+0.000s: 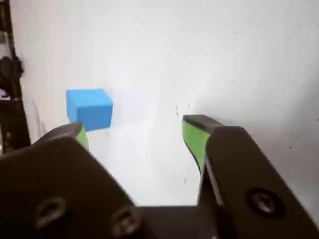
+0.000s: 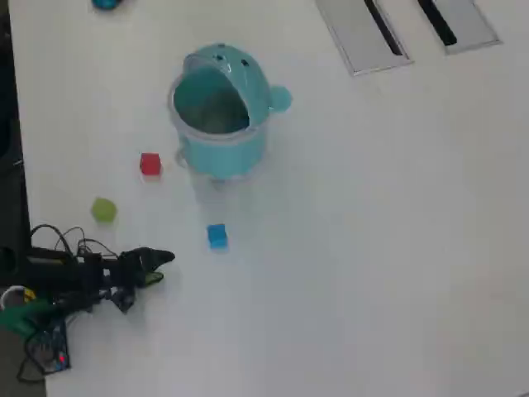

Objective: Grasp RGB lego blocks and put them in the bin one by one.

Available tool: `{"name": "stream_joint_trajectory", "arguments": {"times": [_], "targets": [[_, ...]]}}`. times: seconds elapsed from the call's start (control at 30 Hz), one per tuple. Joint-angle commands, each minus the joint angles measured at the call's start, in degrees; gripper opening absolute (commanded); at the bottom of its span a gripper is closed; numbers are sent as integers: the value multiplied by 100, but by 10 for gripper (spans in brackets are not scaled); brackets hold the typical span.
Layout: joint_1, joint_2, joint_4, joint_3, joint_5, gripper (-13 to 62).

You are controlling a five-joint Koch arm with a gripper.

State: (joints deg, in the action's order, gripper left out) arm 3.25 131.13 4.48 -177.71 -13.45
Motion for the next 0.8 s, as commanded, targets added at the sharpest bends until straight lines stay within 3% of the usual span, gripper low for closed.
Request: {"name": "stream_joint_trajectory", "arguments": {"times": [0.0,0.77], "targets": [[0,229,-255,-396,-9,346],[-44,299,-114,-396,-44,345]]}}
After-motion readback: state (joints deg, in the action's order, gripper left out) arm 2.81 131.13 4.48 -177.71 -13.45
